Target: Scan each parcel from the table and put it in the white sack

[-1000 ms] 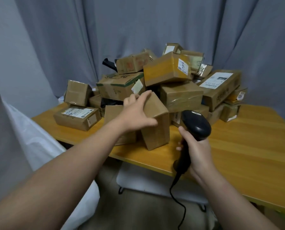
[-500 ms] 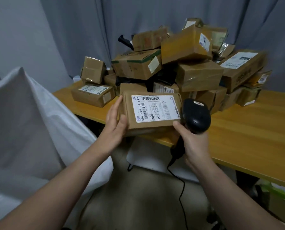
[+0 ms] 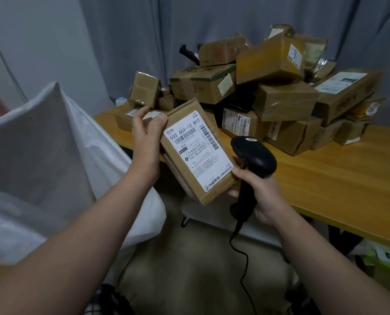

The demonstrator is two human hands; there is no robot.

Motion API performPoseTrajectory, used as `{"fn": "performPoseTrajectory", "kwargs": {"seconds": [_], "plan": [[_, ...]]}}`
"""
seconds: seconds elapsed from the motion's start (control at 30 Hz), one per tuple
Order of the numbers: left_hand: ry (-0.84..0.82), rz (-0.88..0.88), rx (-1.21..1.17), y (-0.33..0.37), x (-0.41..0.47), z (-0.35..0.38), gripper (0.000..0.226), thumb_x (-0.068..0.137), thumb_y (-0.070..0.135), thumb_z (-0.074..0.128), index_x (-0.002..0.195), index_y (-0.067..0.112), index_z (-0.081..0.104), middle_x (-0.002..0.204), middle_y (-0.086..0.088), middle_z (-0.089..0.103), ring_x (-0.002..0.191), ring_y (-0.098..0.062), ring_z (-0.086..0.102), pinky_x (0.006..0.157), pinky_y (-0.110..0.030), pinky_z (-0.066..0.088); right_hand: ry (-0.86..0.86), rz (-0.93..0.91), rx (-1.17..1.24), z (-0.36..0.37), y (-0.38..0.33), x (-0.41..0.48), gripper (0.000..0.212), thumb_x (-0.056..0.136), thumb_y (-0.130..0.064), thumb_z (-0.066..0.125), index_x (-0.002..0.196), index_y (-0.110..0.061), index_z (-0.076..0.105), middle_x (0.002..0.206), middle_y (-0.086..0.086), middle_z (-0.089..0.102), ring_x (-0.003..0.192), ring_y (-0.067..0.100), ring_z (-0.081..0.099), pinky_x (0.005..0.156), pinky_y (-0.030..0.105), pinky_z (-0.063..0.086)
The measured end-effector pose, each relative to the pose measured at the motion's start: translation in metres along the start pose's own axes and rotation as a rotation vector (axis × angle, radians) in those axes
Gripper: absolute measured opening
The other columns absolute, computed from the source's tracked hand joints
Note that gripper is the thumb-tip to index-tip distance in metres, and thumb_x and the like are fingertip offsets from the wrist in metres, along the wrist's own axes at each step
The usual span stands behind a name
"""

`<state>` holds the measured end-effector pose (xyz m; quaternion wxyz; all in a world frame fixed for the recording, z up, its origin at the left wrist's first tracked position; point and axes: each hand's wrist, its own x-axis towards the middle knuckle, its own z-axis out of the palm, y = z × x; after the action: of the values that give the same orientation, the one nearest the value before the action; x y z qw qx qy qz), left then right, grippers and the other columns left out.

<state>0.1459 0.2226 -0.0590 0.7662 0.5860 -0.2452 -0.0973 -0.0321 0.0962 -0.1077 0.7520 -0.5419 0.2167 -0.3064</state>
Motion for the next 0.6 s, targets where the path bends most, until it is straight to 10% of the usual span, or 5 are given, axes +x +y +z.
{"fn": "performPoseTrajectory", "kwargs": {"seconds": [0.27, 0.4, 0.6], "plan": [[-0.394, -0.235, 0.137, -0.022, -0.040, -0.002, 0.091, 0.087, 0.023, 0.067, 0.149, 0.045, 0.005, 0.129, 0.000, 0.060, 0.107, -0.015, 0.065, 0.083, -0.031, 0.055, 0.124, -0.103, -0.077, 0.020, 0.010, -0.002, 0.023, 0.085, -0.016, 0.071, 0.106, -0.024, 0.068, 0.104, -0.002, 0.074, 0.101, 0.015, 0.068, 0.088, 0.035, 0.054], [-0.272, -0.131, 0.193, -0.019, -0.038, -0.032, 0.109, 0.074, 0.023, 0.078, 0.150, 0.039, 0.002, 0.130, 0.002, 0.057, 0.112, -0.010, 0.061, 0.081, -0.022, 0.054, 0.150, -0.264, -0.416, 0.020, -0.001, -0.005, 0.042, 0.083, -0.032, 0.073, 0.121, -0.017, 0.062, 0.107, -0.004, 0.069, 0.101, 0.008, 0.064, 0.075, 0.014, 0.050], [-0.127, -0.026, 0.384, -0.011, -0.010, -0.061, 0.105, 0.067, 0.028, 0.085, 0.148, 0.016, 0.020, 0.140, 0.002, 0.047, 0.123, -0.011, 0.050, 0.100, -0.030, 0.047, -0.095, -0.361, -0.467, 0.049, -0.034, -0.028, 0.015, 0.081, -0.016, 0.075, 0.073, -0.019, 0.063, 0.050, -0.012, 0.058, 0.046, 0.001, 0.052, 0.049, 0.016, 0.042]]}}
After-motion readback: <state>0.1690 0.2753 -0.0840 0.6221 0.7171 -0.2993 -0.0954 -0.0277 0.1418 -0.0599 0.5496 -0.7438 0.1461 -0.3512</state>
